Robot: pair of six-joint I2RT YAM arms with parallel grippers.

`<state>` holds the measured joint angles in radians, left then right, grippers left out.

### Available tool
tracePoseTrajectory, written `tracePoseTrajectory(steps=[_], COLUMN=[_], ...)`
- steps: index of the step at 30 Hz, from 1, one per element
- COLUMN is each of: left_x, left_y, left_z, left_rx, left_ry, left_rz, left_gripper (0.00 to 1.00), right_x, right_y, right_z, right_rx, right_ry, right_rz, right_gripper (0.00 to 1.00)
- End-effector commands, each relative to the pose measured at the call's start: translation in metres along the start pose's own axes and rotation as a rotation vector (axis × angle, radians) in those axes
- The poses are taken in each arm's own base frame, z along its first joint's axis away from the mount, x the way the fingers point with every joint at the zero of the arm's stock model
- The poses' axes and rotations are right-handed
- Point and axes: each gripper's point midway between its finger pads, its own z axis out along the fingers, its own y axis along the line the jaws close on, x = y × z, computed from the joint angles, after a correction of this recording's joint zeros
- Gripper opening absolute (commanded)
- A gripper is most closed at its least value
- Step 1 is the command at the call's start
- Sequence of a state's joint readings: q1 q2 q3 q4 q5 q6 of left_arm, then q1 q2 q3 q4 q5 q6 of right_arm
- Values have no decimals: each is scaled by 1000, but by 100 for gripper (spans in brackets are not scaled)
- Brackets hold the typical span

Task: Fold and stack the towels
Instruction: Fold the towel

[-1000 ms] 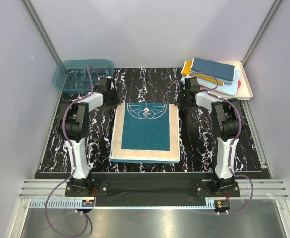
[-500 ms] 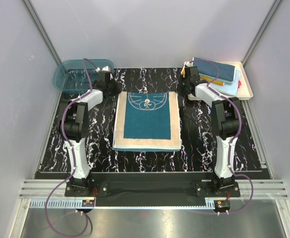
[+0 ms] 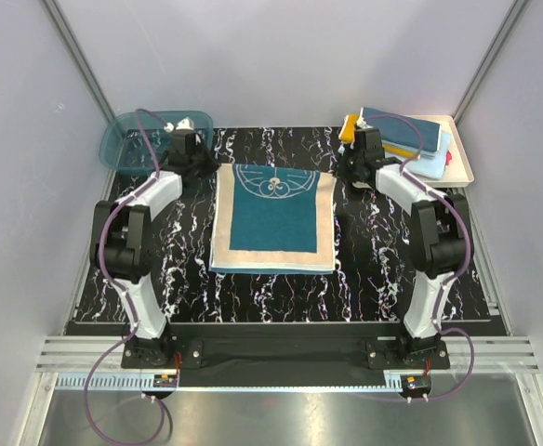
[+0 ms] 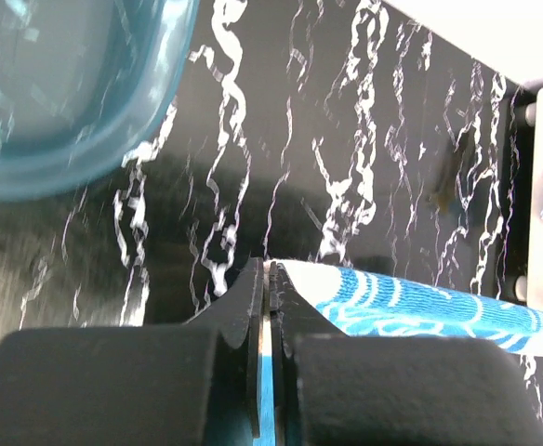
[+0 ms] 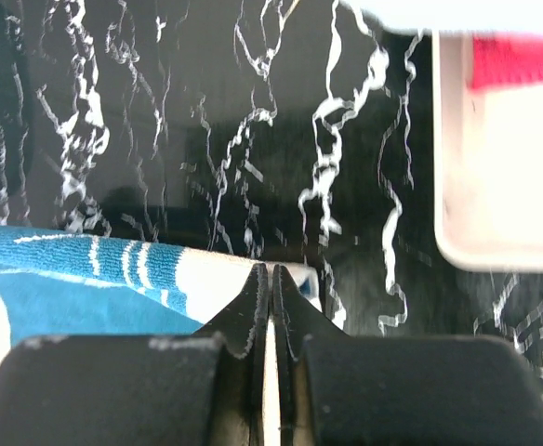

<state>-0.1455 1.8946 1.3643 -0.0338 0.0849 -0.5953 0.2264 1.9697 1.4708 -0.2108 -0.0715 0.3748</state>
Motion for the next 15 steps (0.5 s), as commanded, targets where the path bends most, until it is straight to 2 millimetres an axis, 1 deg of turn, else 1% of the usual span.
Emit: tracePoseTrajectory(steps=[1,2,3,4,5,6,7,8,9,10,11,12,13,14,15], left_x=[-7,0,2,13,13,16,19,25,32,39,48,51,57,58,67], left_y=[5,9,11,14,18,21,20,28,29,25,29,27,25,27,33], left_z=[-25,-28,-32,-40,-44,-48,-58,-62,-65,-69,-76,-80,-82,-88,-90], left_rx=[-43,-58,-64,-72,-97,-116,-136,-168,-176,-170,-181,-181,-176,-185,-199], left_ry=[-56,-49,-47,-27,-43,-45,-45,-43,-31,-21,-19,-22,-15,-22,-8], left_rz=[-47,-48,-52,-55,-53,-49,-45,-46,-54,-51,-50,-49,-48,-54,-64], left_gripper=[0,0,0,0,0,0,0,0,0,0,0,0,0,0,0], right_x=[-24,-11,-6,-6,7,12,11,27,32,34,48,53,56,67,71], right_y=[10,6,6,9,4,4,6,1,0,1,-4,-6,-3,-6,-6], right_z=[-37,-37,-40,-48,-50,-53,-61,-62,-64,-69,-69,-70,-74,-75,-76], right_rx=[-34,-29,-33,-47,-39,-43,-57,-48,-49,-56,-41,-37,-53,-50,-48], right_ry=[-102,-76,-67,-72,-50,-45,-58,-30,-22,-23,2,9,13,32,37], right_rz=[32,49,56,61,79,86,90,107,117,121,135,141,140,141,140], right_gripper=[0,0,0,0,0,0,0,0,0,0,0,0,0,0,0])
